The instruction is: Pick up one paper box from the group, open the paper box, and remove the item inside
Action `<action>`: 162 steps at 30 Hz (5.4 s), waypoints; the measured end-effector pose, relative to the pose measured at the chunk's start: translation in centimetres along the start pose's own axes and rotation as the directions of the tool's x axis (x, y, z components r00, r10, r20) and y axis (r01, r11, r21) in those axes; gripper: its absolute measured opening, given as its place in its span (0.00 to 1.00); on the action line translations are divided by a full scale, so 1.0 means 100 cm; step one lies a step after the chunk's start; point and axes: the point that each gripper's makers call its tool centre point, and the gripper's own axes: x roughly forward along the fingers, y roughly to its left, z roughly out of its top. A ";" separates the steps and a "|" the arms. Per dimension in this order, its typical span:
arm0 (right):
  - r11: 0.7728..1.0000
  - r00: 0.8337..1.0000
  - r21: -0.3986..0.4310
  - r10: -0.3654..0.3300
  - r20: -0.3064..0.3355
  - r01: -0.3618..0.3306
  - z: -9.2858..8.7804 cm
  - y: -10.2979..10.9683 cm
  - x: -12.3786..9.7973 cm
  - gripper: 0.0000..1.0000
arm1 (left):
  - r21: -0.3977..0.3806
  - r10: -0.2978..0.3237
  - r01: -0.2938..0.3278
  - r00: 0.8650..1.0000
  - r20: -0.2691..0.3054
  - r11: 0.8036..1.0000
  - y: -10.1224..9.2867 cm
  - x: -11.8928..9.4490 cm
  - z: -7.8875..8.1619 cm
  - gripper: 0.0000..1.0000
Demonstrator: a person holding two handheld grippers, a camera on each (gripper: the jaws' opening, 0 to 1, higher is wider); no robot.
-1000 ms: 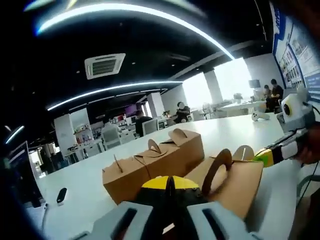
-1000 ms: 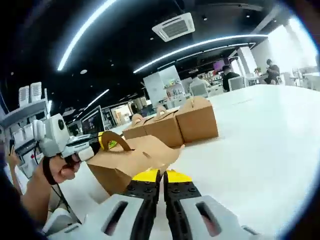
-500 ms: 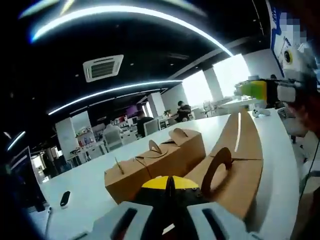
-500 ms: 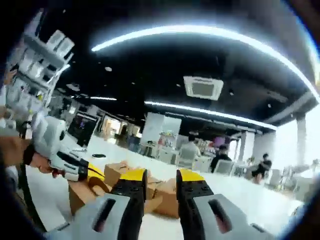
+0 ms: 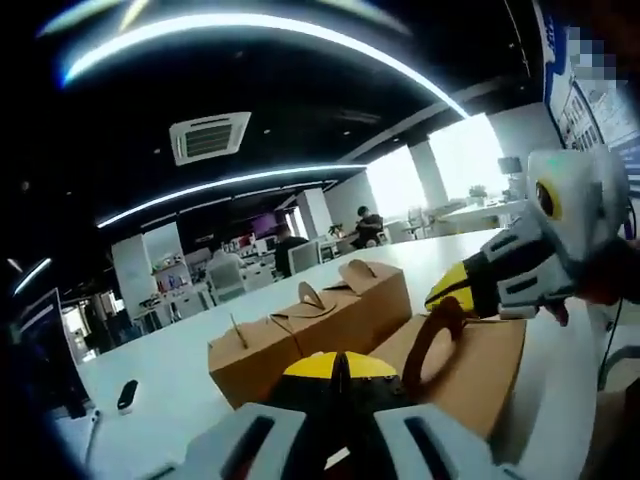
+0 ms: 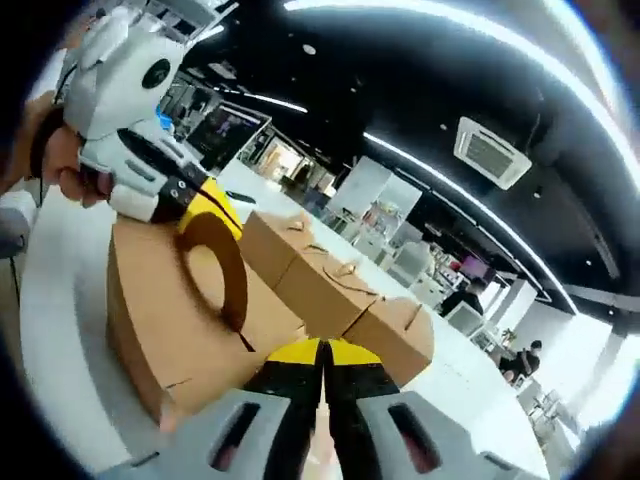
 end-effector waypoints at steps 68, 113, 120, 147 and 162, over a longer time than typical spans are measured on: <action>0.976 0.928 -0.116 0.210 0.308 -0.183 0.077 0.028 -0.039 0.37 | -0.032 0.019 -0.019 1.000 0.013 0.999 0.001 0.000 0.000 0.04; 0.493 0.915 -0.779 -0.102 0.391 0.388 0.084 0.046 -0.047 0.24 | -0.160 -0.026 0.030 0.999 0.029 0.987 -0.002 0.004 -0.001 0.06; 0.463 0.910 -0.789 -0.110 0.400 0.403 0.079 0.048 -0.048 0.14 | -0.351 -0.106 0.126 0.991 0.076 0.928 -0.003 0.006 -0.003 0.07; 0.569 0.916 -0.748 -0.026 0.399 0.342 0.083 0.042 -0.051 0.24 | -0.326 -0.130 0.143 0.990 0.062 0.934 0.003 0.006 -0.006 0.19; 0.874 0.964 -0.472 0.211 0.160 -0.113 0.050 0.032 -0.064 0.24 | -0.292 -0.117 0.128 0.992 0.057 0.948 0.003 0.007 -0.005 0.17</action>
